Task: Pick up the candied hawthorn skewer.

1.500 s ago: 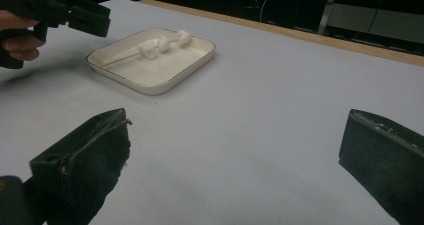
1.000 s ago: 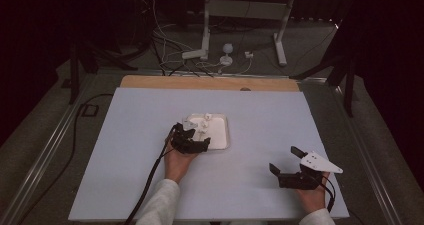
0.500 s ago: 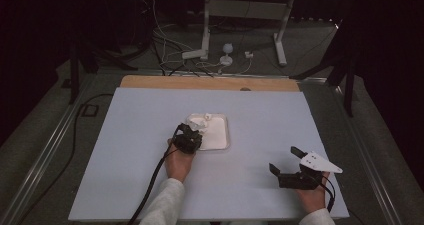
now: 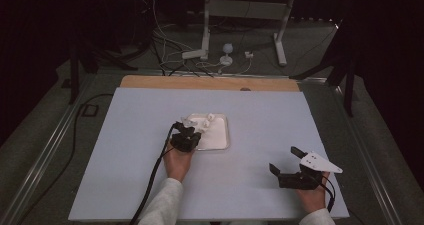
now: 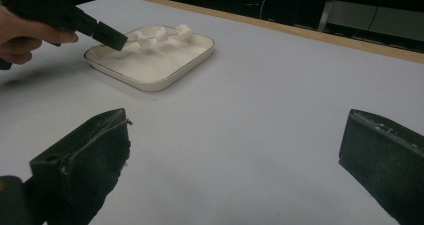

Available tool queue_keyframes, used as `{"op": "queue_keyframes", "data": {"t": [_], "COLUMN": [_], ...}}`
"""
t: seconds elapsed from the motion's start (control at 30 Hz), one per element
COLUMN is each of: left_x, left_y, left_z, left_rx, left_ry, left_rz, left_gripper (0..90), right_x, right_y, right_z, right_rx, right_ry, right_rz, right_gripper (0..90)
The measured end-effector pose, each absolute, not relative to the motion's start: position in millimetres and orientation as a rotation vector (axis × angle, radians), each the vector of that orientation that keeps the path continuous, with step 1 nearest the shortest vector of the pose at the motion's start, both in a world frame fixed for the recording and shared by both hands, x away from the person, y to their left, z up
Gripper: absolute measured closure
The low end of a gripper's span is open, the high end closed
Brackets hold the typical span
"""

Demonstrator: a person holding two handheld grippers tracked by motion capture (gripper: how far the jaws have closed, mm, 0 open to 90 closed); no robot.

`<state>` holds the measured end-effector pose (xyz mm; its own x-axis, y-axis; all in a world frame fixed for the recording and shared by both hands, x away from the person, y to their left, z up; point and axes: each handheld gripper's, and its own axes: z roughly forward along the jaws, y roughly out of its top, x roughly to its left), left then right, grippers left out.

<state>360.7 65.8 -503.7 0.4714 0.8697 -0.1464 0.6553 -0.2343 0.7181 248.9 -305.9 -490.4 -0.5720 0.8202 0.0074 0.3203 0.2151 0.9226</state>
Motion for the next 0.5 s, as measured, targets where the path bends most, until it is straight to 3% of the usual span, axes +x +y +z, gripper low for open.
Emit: {"op": "queue_keyframes", "data": {"t": [0.5], "left_x": [346], "left_y": [83], "left_z": [-485], "left_rx": [1.884], "left_ry": [1.193], "left_rz": [0.359], "left_gripper": [90.0], "right_x": [251], "right_y": [-306], "right_z": [-492], "right_rx": [1.094], "right_ry": [1.998], "right_rz": [1.333], "right_gripper": [0.0]}}
